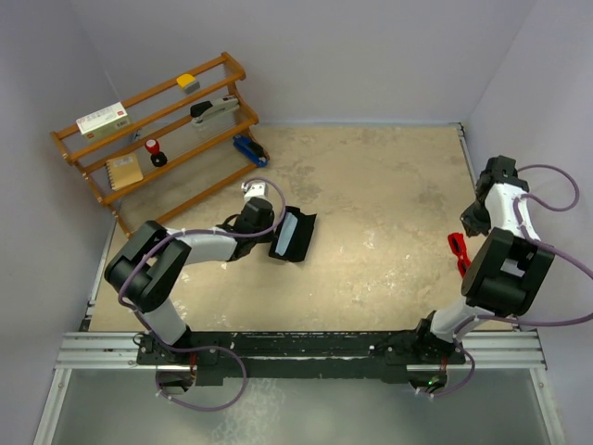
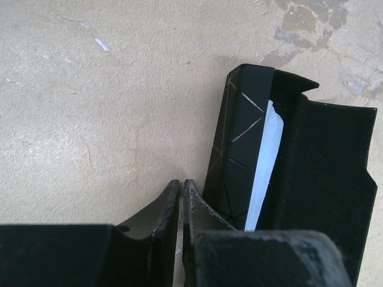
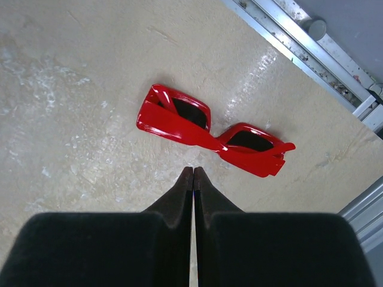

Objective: Organize the sunglasses
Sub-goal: Adjust the sunglasses at the center of the board, then pick up the sunglasses from the center of the board.

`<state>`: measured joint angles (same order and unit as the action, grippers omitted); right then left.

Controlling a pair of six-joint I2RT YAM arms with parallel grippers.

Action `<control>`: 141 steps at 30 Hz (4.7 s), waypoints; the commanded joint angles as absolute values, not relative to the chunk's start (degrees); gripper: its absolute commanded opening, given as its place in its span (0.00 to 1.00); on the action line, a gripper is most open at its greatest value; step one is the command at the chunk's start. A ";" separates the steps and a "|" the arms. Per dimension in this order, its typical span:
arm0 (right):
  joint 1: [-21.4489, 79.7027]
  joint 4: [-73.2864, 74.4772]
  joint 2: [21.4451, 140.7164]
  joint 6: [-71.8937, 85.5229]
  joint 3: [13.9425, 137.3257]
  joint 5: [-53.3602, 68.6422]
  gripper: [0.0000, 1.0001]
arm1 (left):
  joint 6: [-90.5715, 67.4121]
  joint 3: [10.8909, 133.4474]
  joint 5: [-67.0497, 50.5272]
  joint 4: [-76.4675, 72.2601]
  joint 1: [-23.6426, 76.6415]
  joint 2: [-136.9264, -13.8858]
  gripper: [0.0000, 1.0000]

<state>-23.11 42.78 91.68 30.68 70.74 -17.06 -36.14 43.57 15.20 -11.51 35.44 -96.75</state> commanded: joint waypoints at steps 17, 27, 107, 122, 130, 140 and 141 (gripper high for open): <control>-28.97 40.31 96.34 33.55 69.55 -17.58 0.00 | -34.80 42.23 15.78 -12.39 35.77 -93.57 0.04; -29.09 39.68 97.13 33.60 67.49 -16.76 0.00 | -34.88 41.84 15.96 -12.56 35.77 -92.42 0.04; -13.16 37.33 100.33 29.18 67.60 -15.75 0.00 | -36.04 38.87 16.35 -12.35 35.77 -87.46 0.04; -10.84 39.00 91.73 31.78 67.97 -18.65 0.00 | -36.01 38.62 16.14 -12.96 35.76 -87.62 0.04; -13.61 41.20 93.24 33.64 69.61 -26.32 0.00 | -35.79 38.17 16.15 -12.71 35.77 -86.93 0.04; -19.37 41.05 95.14 34.49 68.08 -25.54 0.00 | -35.54 38.42 16.40 -11.95 35.77 -86.56 0.04; -20.45 40.77 95.20 34.61 67.58 -24.32 0.00 | -35.57 38.53 16.31 -11.95 35.75 -86.64 0.04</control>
